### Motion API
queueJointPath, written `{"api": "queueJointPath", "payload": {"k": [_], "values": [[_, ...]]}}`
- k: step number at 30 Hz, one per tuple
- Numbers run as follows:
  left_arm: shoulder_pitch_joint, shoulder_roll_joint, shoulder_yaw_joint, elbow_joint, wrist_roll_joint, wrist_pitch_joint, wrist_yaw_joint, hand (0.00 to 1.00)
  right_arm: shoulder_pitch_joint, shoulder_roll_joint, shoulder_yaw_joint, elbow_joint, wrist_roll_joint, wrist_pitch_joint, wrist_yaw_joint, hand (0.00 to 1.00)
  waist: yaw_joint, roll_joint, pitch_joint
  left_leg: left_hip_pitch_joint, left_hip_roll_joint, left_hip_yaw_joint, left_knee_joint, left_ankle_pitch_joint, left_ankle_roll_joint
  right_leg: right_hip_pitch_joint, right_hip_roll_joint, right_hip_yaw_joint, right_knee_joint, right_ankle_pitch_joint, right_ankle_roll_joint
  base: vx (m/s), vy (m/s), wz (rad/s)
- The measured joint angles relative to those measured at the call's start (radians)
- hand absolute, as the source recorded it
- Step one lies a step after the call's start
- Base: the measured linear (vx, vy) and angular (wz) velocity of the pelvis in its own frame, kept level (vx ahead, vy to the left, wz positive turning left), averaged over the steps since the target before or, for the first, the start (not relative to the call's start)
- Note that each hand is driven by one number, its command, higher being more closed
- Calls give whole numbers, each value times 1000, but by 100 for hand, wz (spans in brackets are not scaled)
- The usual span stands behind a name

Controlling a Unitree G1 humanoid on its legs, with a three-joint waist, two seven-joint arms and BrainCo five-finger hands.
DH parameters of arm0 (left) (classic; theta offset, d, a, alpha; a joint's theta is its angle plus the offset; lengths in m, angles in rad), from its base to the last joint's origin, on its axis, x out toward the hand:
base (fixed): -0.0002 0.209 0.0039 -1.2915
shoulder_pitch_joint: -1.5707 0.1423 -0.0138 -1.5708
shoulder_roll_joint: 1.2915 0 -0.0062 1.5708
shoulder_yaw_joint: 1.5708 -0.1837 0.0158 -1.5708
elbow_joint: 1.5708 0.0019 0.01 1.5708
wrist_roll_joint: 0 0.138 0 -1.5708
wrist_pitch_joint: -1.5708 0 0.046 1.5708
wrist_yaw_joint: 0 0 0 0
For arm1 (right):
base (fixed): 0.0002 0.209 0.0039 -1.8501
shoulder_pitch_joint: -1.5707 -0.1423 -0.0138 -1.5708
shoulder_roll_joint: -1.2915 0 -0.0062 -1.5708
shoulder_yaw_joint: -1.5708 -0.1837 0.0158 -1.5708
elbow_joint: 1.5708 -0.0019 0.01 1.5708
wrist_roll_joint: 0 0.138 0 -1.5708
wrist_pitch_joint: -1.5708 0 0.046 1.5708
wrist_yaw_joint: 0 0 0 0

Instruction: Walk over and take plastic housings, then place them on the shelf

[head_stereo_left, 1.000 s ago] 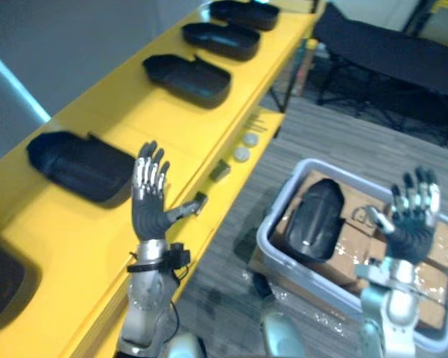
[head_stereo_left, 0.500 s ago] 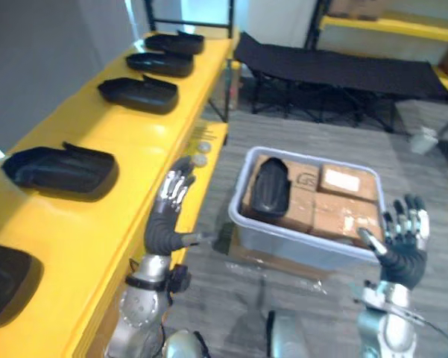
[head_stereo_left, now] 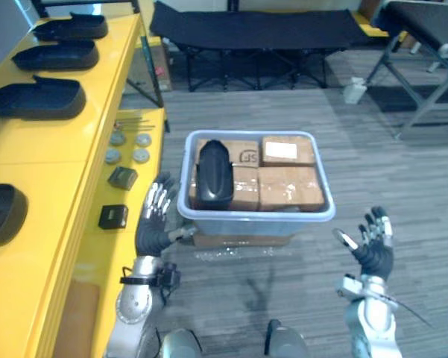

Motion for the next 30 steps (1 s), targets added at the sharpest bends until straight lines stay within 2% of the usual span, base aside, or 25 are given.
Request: {"api": "queueJointPath", "payload": {"k": [1,3,7,8,9,10,14,17,18,19,21,24,27,30], "values": [[-7,-2,-12,50,8,12,7,0,-18,0,-3,25,12,0,0,0,1,-4,2,-7,-10,-4,-7,9,1,-3,-2,-2,-10,7,0,-63,-15,8],[-35,-14,-46,209,79,72,47,0,-99,-3,-18,98,34,-1,-4,0,8,-23,25,-23,-42,-33,-43,40,4,-20,-21,-11,-24,20,0,-94,-1,23],[-86,-31,-72,384,87,132,61,0,-307,-74,-52,234,58,4,-24,0,34,-26,84,-78,-83,-88,-47,75,19,-41,-53,-48,-5,36,3,-69,21,40],[-104,-29,-68,436,111,143,61,0,-404,-105,-60,309,72,19,-29,0,40,-23,103,-91,-98,-108,-48,88,26,-45,-68,-63,7,36,3,-89,41,45],[-113,-29,-61,477,118,149,60,0,-497,-142,-62,384,73,45,-44,0,62,-19,118,-102,-106,-114,-47,96,30,-56,-78,-66,19,36,3,-89,43,39],[-113,-29,-58,496,115,153,60,0,-546,-161,-62,429,74,58,-44,0,71,-14,130,-104,-114,-122,-47,100,31,-55,-83,-70,24,36,3,-94,40,44],[-109,-33,-16,640,95,142,44,0,-786,-287,-63,663,80,86,-46,0,110,31,183,-167,-158,-200,-45,131,43,-78,-129,-130,64,35,2,-98,37,56],[-110,-38,60,700,33,77,33,0,-949,-364,-42,790,81,93,-52,0,130,65,215,-217,-197,-248,-43,156,51,-100,-170,-174,97,29,9,-105,35,53],[-110,-37,71,716,27,66,26,0,-977,-380,-28,810,76,100,-60,0,135,72,219,-225,-202,-251,-37,156,52,-107,-176,-175,106,25,14,-122,69,32],[-110,-30,86,810,29,50,7,0,-1051,-431,12,862,52,121,-68,0,155,89,231,-243,-216,-255,-29,158,56,-128,-194,-175,131,20,17,-98,64,21],[-104,-42,97,901,26,42,0,0,-1087,-471,25,884,42,137,-69,0,166,102,238,-260,-231,-266,-28,163,63,-140,-209,-184,137,17,20,-57,51,25],[-58,-53,94,972,27,45,-25,0,-1141,-486,50,922,20,180,-63,0,177,104,239,-290,-242,-279,-25,170,65,-159,-222,-203,143,16,21,-10,27,23],[-50,-81,85,986,25,44,-70,0,-1213,-517,84,977,-20,219,-64,0,195,134,255,-307,-259,-306,-4,176,67,-159,-239,-224,173,5,25,12,9,22],[-52,-81,74,986,1,44,-100,0,-1293,-536,102,1039,-56,260,-92,0,207,144,260,-329,-272,-313,4,178,69,-186,-257,-225,203,-11,23,-35,3,17]]}}
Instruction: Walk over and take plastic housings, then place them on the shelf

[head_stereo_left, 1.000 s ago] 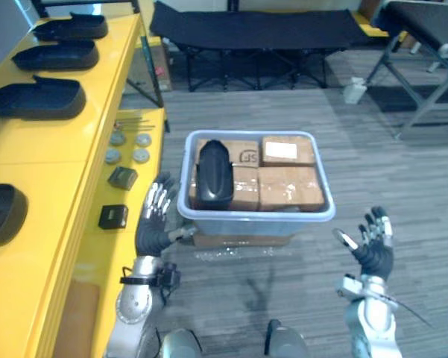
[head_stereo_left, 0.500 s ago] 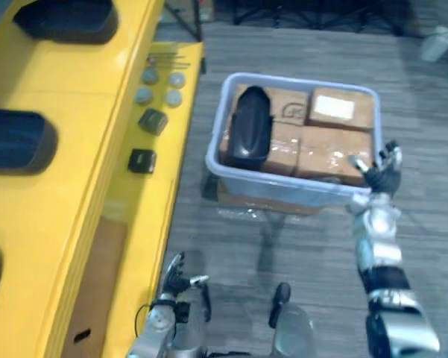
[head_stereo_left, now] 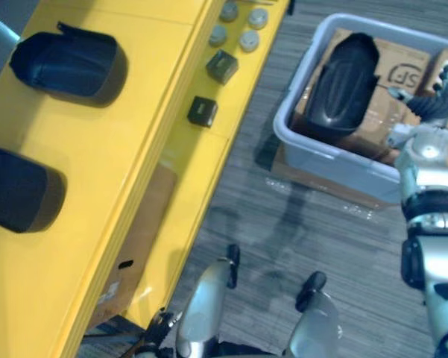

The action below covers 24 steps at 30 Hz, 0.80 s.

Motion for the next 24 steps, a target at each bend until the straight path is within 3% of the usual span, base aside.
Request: {"api": "queueJointPath", "payload": {"k": [3,9,15,20,24], "values": [[-9,-1,-20,1,-19,-1,-17,0,-31,-33,-2,37,0,31,-45,0,17,14,6,-11,-3,-8,2,4,1,-5,-1,-5,8,-1,-1,-13,-6,8],[-21,-10,-36,38,-97,-8,-52,0,-60,-62,-2,104,-10,109,-89,0,18,34,-3,-31,-18,-22,0,10,3,-16,-18,-21,22,-12,1,-11,1,11],[-34,-22,-60,62,-133,-19,-58,0,-75,-99,-6,188,-26,200,-191,0,57,58,-19,-62,-18,-27,-1,20,2,-44,-16,-28,21,-12,1,-1,1,4],[-54,-31,-100,92,-170,-19,-64,0,-76,-121,32,192,-40,217,-154,0,75,100,-49,-77,-18,-31,-1,19,2,-53,-15,-33,16,-14,-3,-1,1,1],[-71,-38,-108,117,-171,-17,-83,0,-76,-146,81,194,-55,217,-75,0,87,122,-65,-104,-16,-34,1,20,2,-81,-14,-34,19,-15,-5,-1,0,1]]}}
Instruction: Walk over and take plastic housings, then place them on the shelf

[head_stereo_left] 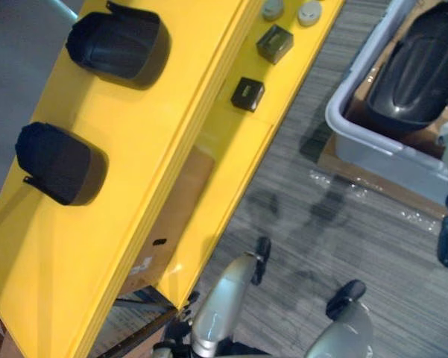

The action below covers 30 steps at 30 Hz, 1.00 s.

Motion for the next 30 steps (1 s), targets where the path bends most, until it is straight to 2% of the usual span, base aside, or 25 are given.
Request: {"api": "queueJointPath", "payload": {"k": [3,7,8,10,16,22,26,28,30], "values": [[-11,0,-13,1,0,0,-6,0,-1,-35,30,0,-25,-1,27,0,13,10,-7,-10,1,-8,1,0,0,0,3,-12,-7,0,-1,20,-2,6],[-26,3,-25,8,-2,0,-20,0,0,-61,69,1,-44,1,50,0,38,11,-8,-20,12,-9,2,-3,-5,-4,17,-18,-19,0,-2,5,-4,-1],[-26,3,-25,8,-3,0,-22,0,0,-65,69,1,-55,1,61,100,40,11,-8,-22,15,-10,3,-4,-6,-5,20,-20,-20,-1,-3,0,0,0],[-27,3,-27,8,-6,0,-23,0,0,-70,86,1,-65,4,77,100,42,11,-8,-23,20,-10,5,-6,-8,-6,24,-20,-19,-2,-6,7,-14,-4],[-44,3,-40,31,-41,1,-44,0,-1,-109,148,-1,-145,52,117,100,57,12,-9,-26,38,-12,17,-14,-18,-12,35,-20,-5,-13,-13,-2,-24,-4],[-48,5,-62,32,-78,-3,-49,0,-17,-114,184,-2,-205,123,124,100,73,14,-10,-23,53,-12,17,-14,-19,-12,44,-21,-4,-16,-18,1,-13,-2],[-51,6,-71,26,-87,-36,-45,0,-29,-99,232,0,-261,178,125,100,80,13,-10,-7,60,-10,11,-14,-20,-2,51,-19,-4,-19,-22,3,-20,-4],[-54,10,-79,14,-128,-45,-42,0,-30,-97,260,0,-289,199,123,100,85,13,-10,-7,64,-10,11,-14,-20,-3,53,-20,-3,-20,-24,0,0,0],[-54,19,-80,-26,-172,-47,-37,0,-38,-97,264,0,-298,198,121,100,86,13,-9,-4,65,-10,10,-13,-21,0,54,-21,-3,-20,-24,0,0,0]]}}
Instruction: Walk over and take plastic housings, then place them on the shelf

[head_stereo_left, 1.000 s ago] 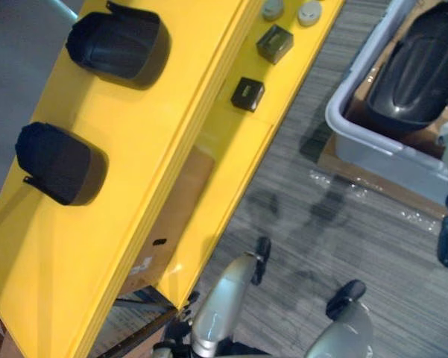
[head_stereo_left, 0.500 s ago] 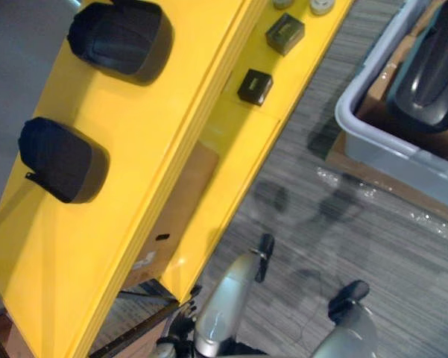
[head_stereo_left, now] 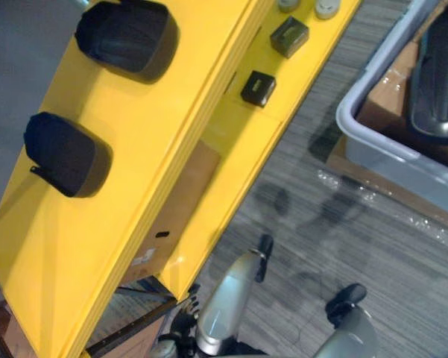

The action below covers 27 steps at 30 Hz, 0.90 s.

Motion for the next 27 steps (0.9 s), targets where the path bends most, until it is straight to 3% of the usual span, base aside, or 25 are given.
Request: {"api": "queueJointPath", "payload": {"k": [4,5,8,10,14,15,17,20,23,26,27], "values": [[2,41,-38,-108,-54,-2,37,0,-33,10,2,-3,-25,-15,-51,100,-2,-11,8,24,1,4,-11,2,-3,18,-1,1,-2,-1,-1,-2,-3,-2],[21,51,-36,-154,-59,9,58,0,-36,21,3,-9,-56,-35,-94,100,-10,-22,16,32,2,4,-13,2,-3,28,1,-1,-3,-1,-2,0,0,0],[75,130,-36,-332,-46,100,105,0,-38,58,0,-55,-119,-55,-196,100,-36,-76,54,57,13,5,-14,1,-6,50,11,-3,-5,-2,-4,1,-11,-5],[95,185,-35,-407,-24,134,117,0,-37,81,-2,-85,-140,-55,-223,100,-53,-108,76,80,20,8,-13,-1,-10,74,18,-3,-6,-2,-4,1,-12,-10],[101,285,-33,-521,99,216,125,0,-16,145,-22,-204,-183,-70,-263,100,-83,-138,95,135,39,25,-12,-9,-21,126,38,2,-32,2,-6,-25,4,-14],[105,312,14,-564,85,222,127,0,13,157,-38,-254,-198,-89,-275,100,-88,-139,95,151,48,24,-11,-12,-24,146,53,1,-42,4,-8,-55,-2,-9],[50,303,180,-841,-1,196,137,0,67,198,-95,-328,-209,-113,-295,100,-92,-144,94,176,70,27,-15,-11,-27,176,80,-2,-63,12,-18,-70,-24,-12],[-151,286,208,-1037,-59,148,118,0,123,289,-140,-437,-261,-149,-301,100,-132,-165,88,237,87,39,-48,-5,-35,238,105,6,-121,44,-20,-40,8,-27],[-263,257,171,-1022,-75,197,116,0,255,376,-161,-624,-356,-223,-308,100,-190,-262,16,301,108,97,-125,10,-41,287,141,37,-244,104,-19,64,7,-46],[-327,211,114,-913,-94,274,136,0,338,416,-212,-776,-395,-268,-328,100,-231,-333,-26,370,132,153,-162,11,-44,338,172,72,-323,135,-21,104,-5,-44],[-339,202,108,-898,-95,290,149,0,351,425,-223,-802,-396,-284,-332,100,-241,-344,-33,385,136,167,-171,12,-44,348,176,80,-334,137,-20,96,-22,-40]]}}
